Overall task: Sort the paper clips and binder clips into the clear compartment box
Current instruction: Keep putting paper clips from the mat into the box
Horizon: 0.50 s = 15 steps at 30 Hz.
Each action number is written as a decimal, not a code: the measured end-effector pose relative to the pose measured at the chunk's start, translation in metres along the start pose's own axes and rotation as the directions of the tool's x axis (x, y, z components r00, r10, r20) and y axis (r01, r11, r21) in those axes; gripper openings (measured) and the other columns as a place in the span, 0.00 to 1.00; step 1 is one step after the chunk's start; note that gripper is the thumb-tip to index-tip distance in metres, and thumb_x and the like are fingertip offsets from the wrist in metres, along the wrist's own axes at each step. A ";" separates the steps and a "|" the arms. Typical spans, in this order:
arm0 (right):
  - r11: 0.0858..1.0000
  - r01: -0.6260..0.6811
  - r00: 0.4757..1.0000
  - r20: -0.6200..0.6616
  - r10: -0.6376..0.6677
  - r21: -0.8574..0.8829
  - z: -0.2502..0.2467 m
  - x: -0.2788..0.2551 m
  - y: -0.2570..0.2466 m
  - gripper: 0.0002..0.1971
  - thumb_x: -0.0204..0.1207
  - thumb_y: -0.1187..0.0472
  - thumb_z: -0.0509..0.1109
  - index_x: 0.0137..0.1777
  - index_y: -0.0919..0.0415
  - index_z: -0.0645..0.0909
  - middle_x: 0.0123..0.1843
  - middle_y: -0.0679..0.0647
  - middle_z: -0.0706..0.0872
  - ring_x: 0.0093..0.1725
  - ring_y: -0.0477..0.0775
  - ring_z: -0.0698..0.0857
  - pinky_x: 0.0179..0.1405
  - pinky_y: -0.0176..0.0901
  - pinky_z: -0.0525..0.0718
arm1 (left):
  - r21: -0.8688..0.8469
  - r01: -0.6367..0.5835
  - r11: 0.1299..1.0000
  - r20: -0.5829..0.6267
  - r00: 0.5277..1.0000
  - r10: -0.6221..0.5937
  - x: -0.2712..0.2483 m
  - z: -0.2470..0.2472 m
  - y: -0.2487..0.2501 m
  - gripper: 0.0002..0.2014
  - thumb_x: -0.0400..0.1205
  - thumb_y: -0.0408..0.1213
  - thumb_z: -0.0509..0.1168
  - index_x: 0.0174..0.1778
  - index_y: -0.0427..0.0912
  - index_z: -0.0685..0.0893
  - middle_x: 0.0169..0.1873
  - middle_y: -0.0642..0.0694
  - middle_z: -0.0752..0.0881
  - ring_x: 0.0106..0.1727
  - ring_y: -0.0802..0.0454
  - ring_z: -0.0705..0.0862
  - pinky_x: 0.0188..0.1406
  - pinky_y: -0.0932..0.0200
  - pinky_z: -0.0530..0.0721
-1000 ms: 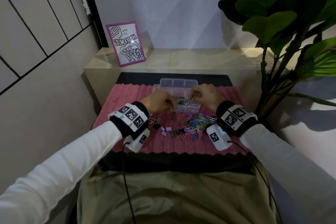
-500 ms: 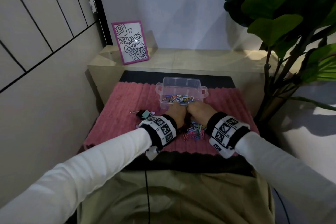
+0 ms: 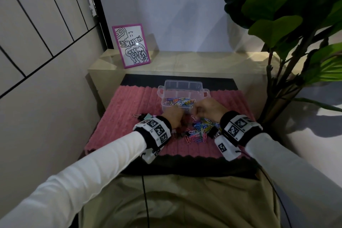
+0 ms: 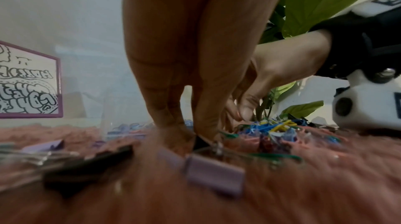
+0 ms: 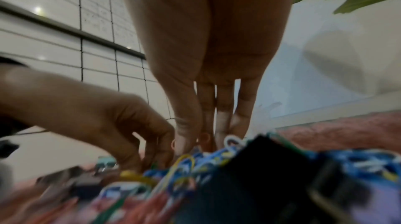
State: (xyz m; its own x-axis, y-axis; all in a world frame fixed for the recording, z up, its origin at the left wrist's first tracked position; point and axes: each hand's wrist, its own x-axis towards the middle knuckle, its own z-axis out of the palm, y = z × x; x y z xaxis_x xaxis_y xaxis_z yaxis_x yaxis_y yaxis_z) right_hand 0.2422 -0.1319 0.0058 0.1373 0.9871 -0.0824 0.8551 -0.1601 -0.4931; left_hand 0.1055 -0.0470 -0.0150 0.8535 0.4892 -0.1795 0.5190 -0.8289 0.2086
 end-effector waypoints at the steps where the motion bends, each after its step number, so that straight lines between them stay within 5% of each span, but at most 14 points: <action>1: 0.998 0.003 0.999 0.052 0.000 -0.059 0.003 0.000 0.000 0.05 0.69 0.72 0.71 0.40 0.63 0.84 0.38 0.50 0.85 0.38 0.46 0.83 0.45 0.41 0.83 | 0.015 -0.003 1.000 0.002 1.000 0.003 0.001 0.001 0.001 0.16 0.77 0.28 0.64 0.61 0.33 0.80 0.57 0.33 0.84 0.60 0.38 0.81 0.61 0.49 0.79; 7: 0.980 0.088 0.990 0.127 -0.066 -0.180 0.016 0.000 -0.006 0.05 0.71 0.74 0.69 0.43 0.67 0.84 0.45 0.59 0.89 0.40 0.48 0.82 0.39 0.33 0.76 | -0.083 0.012 0.997 -0.023 1.000 -0.014 -0.002 -0.002 -0.006 0.08 0.74 0.32 0.68 0.48 0.38 0.86 0.47 0.40 0.88 0.50 0.41 0.86 0.54 0.45 0.84; 11: 0.999 0.047 0.998 0.044 -0.048 0.007 0.010 0.000 -0.002 0.04 0.70 0.76 0.70 0.43 0.70 0.84 0.38 0.53 0.87 0.30 0.36 0.79 0.29 0.18 0.73 | -0.151 -0.018 0.988 -0.116 0.993 0.001 -0.007 -0.014 -0.011 0.05 0.72 0.29 0.70 0.42 0.36 0.85 0.44 0.39 0.88 0.44 0.46 0.82 0.44 0.59 0.76; 15: 0.967 0.031 0.997 -0.072 -0.013 0.251 -0.007 -0.004 0.002 0.04 0.69 0.74 0.72 0.39 0.66 0.84 0.33 0.47 0.85 0.27 0.27 0.82 0.32 0.16 0.76 | -0.295 -0.046 0.954 -0.139 0.990 0.005 -0.016 -0.032 -0.020 0.05 0.71 0.29 0.72 0.41 0.34 0.86 0.37 0.42 0.86 0.39 0.54 0.79 0.31 0.67 0.70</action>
State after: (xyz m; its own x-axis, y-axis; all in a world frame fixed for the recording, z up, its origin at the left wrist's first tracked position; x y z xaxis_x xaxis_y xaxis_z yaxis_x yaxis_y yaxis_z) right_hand 0.2471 -0.1366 0.0108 0.1620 0.9867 -0.0131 0.7059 -0.1252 -0.6972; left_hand 0.0833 -0.0289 0.0147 0.8541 0.5183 -0.0431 0.4700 -0.7337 0.4907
